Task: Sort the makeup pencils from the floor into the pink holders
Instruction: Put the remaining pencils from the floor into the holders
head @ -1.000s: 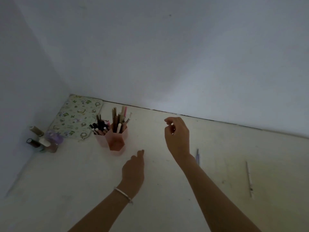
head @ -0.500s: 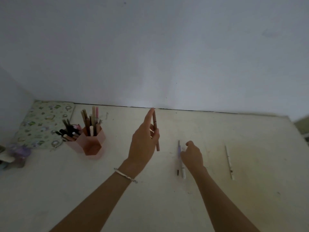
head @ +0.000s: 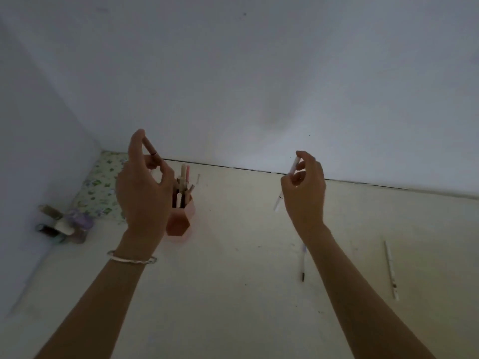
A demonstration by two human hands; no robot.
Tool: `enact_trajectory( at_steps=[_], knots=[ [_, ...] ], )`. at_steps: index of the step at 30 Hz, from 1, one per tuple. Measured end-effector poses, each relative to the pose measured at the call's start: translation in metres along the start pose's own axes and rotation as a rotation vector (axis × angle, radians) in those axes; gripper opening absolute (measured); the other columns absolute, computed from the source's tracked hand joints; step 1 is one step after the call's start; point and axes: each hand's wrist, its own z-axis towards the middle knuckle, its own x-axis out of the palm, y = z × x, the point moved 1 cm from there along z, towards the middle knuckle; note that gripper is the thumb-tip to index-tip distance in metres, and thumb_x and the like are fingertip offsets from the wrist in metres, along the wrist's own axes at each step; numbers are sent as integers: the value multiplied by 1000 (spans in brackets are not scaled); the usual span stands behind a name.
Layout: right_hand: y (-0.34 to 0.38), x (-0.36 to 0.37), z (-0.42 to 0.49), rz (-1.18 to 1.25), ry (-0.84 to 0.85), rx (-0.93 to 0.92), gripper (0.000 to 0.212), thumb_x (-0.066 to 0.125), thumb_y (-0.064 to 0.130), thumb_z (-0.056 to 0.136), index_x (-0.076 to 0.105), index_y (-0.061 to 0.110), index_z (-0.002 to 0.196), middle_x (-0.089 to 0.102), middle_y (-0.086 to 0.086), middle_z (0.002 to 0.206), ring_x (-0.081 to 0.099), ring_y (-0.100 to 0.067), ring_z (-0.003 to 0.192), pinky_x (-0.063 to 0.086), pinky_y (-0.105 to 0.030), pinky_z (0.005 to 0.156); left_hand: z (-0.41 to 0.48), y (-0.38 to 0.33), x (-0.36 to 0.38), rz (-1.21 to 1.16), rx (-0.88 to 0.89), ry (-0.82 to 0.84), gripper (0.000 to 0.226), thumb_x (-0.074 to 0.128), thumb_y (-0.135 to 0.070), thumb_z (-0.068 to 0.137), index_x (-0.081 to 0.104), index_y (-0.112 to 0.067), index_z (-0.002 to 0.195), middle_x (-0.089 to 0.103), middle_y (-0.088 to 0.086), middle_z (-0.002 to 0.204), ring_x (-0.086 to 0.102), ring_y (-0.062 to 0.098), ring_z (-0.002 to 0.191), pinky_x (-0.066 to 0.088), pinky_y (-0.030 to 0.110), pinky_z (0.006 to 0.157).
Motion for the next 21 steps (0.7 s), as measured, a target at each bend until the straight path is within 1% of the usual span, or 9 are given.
enact_trajectory(
  at_steps=[3, 5, 7, 9, 11, 12, 15, 18, 21],
  knots=[
    [20, 16, -9, 116, 9, -65, 46, 57, 0, 84, 53, 17, 127, 57, -1, 97, 58, -9, 74, 48, -15, 69, 2, 14, 2, 106, 22, 41, 56, 58, -17, 91, 34, -20, 141, 71, 3, 96, 67, 23, 85, 51, 45, 83],
    [27, 23, -16, 167, 34, -92, 46, 57, 0, 85, 51, 18, 127, 59, -3, 92, 58, -15, 75, 49, -19, 71, 0, 22, 10, 232, 54, 121, 54, 58, -18, 91, 34, -20, 140, 71, 3, 93, 66, 26, 84, 47, 43, 86],
    [29, 27, -21, 190, 52, -108, 44, 59, -1, 85, 51, 19, 123, 59, 0, 89, 58, -13, 76, 51, -22, 72, -5, 28, 18, 378, 85, 195, 47, 59, -21, 91, 43, -20, 135, 71, 3, 89, 65, 26, 87, 41, 41, 89],
    [32, 31, -26, 209, 74, -111, 41, 60, -2, 84, 51, 18, 119, 59, 5, 89, 59, -11, 77, 53, -26, 73, -9, 33, 20, 467, 98, 240, 28, 56, -30, 93, 61, -19, 119, 71, 5, 100, 60, 27, 105, 35, 43, 96],
    [40, 36, -30, 254, 78, -120, 38, 60, -2, 86, 51, 18, 117, 60, 6, 89, 61, -11, 78, 55, -29, 73, -9, 37, 19, 472, 104, 211, 25, 55, -34, 94, 72, -17, 99, 67, 7, 119, 51, 29, 122, 31, 45, 102],
    [45, 39, -32, 290, 69, -137, 37, 60, -2, 86, 50, 17, 117, 60, 6, 89, 61, -12, 78, 55, -29, 73, -6, 38, 16, 453, 106, 159, 24, 55, -33, 94, 72, -16, 97, 64, 8, 123, 49, 30, 124, 32, 45, 102],
    [69, 59, -31, 415, 48, -197, 37, 61, -2, 87, 49, 13, 118, 60, 3, 90, 62, -13, 81, 56, -27, 74, 8, 37, 3, 363, 92, 3, 26, 51, -24, 94, 66, -15, 112, 62, 8, 124, 49, 31, 122, 34, 44, 100],
    [92, 91, -34, 453, 111, -243, 39, 60, 0, 90, 45, 20, 120, 59, 0, 92, 61, -11, 82, 55, -25, 76, 20, 34, -9, 272, 60, -28, 30, 50, -18, 91, 62, -14, 117, 61, 7, 122, 49, 30, 120, 36, 45, 99],
    [94, 119, -45, 352, 237, -288, 36, 56, 5, 93, 44, 25, 121, 58, 1, 97, 60, -12, 84, 55, -29, 78, 22, 32, -18, 213, 53, -40, 29, 51, -15, 90, 62, -13, 118, 63, 7, 118, 50, 29, 118, 36, 43, 98]
  ],
)
